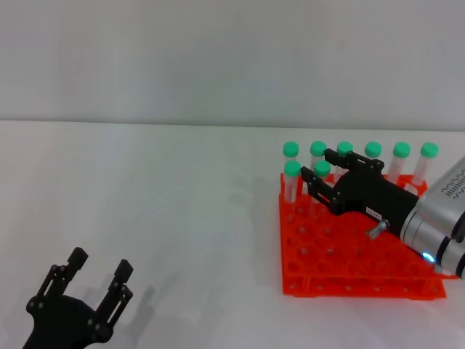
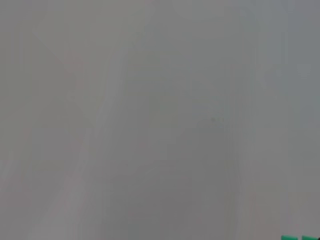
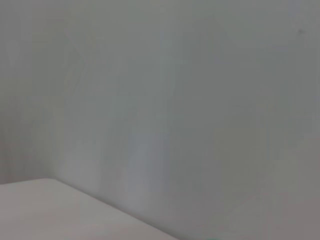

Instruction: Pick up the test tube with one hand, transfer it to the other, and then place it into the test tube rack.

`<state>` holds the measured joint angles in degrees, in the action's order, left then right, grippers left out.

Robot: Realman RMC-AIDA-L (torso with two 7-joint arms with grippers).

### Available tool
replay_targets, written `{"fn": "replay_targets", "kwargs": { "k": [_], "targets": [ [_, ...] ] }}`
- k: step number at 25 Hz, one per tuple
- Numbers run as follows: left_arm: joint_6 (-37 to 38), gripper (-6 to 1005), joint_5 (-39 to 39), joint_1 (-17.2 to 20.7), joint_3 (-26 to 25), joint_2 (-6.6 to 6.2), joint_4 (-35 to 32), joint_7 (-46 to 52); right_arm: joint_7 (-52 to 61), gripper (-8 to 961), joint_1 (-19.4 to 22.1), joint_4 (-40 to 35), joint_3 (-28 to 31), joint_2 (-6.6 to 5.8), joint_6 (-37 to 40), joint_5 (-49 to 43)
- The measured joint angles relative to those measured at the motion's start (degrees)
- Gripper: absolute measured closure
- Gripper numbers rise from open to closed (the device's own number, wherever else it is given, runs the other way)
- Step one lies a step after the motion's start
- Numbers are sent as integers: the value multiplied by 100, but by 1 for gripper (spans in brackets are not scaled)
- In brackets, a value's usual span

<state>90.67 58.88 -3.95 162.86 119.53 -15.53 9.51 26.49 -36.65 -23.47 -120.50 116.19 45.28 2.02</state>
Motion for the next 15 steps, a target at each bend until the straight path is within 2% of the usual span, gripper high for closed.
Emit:
{"fn": "replay_targets", "kwargs": {
  "k": [5, 12, 15],
  "targets": [
    [3, 270, 0, 0, 0, 0, 6, 12, 5, 416, 52, -29, 21, 0, 40, -1],
    [7, 269, 90, 9, -6, -3, 43, 16, 7, 253, 453, -314, 192, -52, 563, -1],
    [8, 269, 177, -4, -9, -4, 86, 16, 18, 74, 754, -413, 425, -84, 880, -32]
  ]
}}
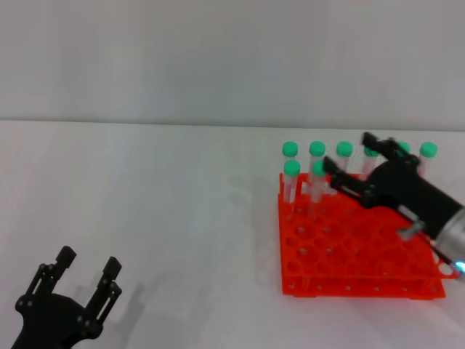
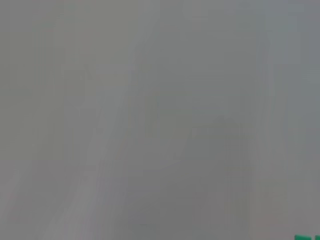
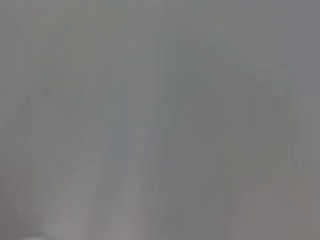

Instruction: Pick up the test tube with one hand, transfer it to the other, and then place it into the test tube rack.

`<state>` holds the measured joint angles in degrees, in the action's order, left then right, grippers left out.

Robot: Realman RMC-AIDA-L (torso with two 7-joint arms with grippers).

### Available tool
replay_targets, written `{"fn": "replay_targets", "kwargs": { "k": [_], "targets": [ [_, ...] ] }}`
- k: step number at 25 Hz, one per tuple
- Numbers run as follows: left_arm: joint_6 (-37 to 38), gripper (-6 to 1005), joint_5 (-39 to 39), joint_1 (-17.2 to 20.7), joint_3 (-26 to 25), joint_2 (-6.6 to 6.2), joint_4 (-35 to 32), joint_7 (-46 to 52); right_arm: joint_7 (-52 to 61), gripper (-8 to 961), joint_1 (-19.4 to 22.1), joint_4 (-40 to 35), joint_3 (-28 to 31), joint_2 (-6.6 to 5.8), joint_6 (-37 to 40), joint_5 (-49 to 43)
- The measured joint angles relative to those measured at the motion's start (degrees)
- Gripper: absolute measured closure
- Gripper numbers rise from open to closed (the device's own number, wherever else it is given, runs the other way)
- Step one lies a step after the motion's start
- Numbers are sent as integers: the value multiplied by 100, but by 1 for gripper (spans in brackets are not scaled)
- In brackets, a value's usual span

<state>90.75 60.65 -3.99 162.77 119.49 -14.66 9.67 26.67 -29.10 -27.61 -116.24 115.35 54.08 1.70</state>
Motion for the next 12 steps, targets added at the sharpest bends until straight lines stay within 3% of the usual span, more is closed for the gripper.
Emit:
{"fn": "replay_targets", "kwargs": {
  "k": [6, 12],
  "targets": [
    [-15, 269, 221, -46, 0, -5, 2, 1, -54, 74, 456, 377, 854, 16, 826, 8],
    [-95, 270, 768, -91, 0, 14, 8, 1, -69, 74, 392, 1319, 2268, 32, 957, 36]
  ]
}}
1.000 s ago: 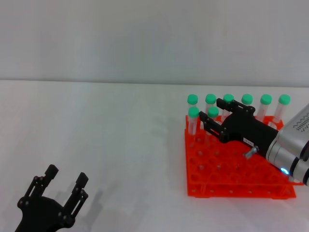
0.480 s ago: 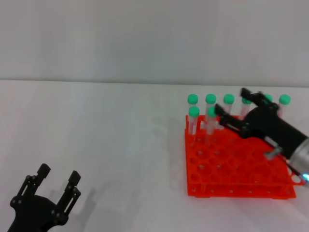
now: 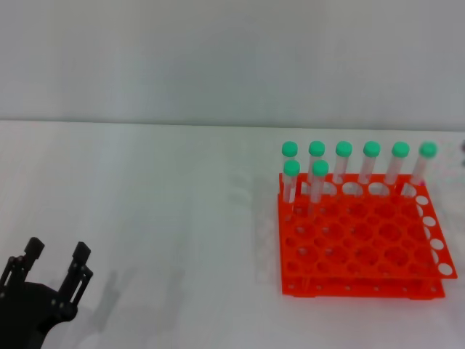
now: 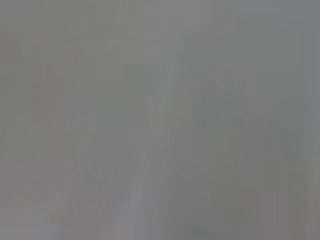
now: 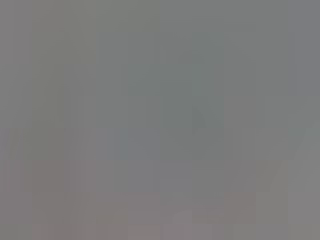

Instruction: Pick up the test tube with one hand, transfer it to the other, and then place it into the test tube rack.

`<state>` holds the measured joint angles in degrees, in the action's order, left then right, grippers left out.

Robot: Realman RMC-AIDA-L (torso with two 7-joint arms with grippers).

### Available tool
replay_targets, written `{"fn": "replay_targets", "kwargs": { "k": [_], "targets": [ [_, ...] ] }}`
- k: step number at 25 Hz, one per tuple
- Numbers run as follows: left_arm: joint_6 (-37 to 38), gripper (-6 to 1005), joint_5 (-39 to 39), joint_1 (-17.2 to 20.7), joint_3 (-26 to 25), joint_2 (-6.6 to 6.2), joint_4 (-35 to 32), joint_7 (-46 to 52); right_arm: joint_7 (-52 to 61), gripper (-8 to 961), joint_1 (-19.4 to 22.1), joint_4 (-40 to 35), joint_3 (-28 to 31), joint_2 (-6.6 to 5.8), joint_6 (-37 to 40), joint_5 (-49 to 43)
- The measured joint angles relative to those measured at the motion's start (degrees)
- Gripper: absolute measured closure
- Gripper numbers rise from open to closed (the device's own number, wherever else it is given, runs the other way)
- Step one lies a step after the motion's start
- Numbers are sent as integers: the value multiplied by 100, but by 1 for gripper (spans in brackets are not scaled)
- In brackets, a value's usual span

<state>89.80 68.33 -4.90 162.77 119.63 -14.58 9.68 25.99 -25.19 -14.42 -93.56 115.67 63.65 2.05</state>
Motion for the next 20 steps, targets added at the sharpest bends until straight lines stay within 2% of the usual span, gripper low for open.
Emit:
{"fn": "replay_targets", "kwargs": {
  "k": [3, 6, 20],
  "targets": [
    [-97, 270, 53, -52, 1, -5, -4, 0, -170, 73, -171, 464, 625, 10, -120, 1],
    [-182, 270, 145, -101, -1, -7, 1, 0, -380, 73, -210, 540, 833, 24, -321, 2],
    [-323, 269, 555, -93, -70, -1, -1, 451, -469, 74, -227, 546, 847, 43, -513, -4]
  ]
}}
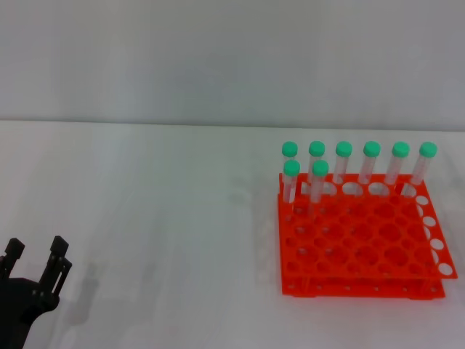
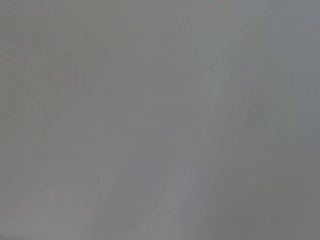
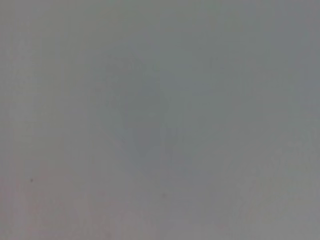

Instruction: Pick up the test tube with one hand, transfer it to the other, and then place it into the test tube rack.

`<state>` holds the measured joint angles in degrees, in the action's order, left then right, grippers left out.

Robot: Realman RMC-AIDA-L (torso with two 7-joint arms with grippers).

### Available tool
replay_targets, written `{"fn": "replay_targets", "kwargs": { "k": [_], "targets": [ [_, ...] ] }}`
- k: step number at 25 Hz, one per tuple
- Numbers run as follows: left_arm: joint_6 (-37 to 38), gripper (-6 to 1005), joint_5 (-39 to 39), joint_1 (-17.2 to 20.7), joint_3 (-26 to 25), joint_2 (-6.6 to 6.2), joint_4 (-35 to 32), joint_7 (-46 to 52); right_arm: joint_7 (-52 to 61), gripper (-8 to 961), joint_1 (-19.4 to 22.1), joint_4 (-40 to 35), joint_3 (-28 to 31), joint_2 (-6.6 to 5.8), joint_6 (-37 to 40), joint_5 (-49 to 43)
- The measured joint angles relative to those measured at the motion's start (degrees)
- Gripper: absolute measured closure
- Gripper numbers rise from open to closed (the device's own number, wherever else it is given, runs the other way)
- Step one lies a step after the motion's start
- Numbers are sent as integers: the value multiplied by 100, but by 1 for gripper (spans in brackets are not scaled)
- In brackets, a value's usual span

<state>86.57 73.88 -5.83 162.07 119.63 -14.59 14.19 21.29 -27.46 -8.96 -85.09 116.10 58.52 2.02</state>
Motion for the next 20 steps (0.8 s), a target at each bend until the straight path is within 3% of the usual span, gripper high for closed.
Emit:
{"fn": "replay_targets", "kwargs": {
  "k": [20],
  "targets": [
    [-73, 269, -29, -26, 8, 8, -8, 10, 16, 73, 8, 0, -22, 9, -225, 1]
  ]
}}
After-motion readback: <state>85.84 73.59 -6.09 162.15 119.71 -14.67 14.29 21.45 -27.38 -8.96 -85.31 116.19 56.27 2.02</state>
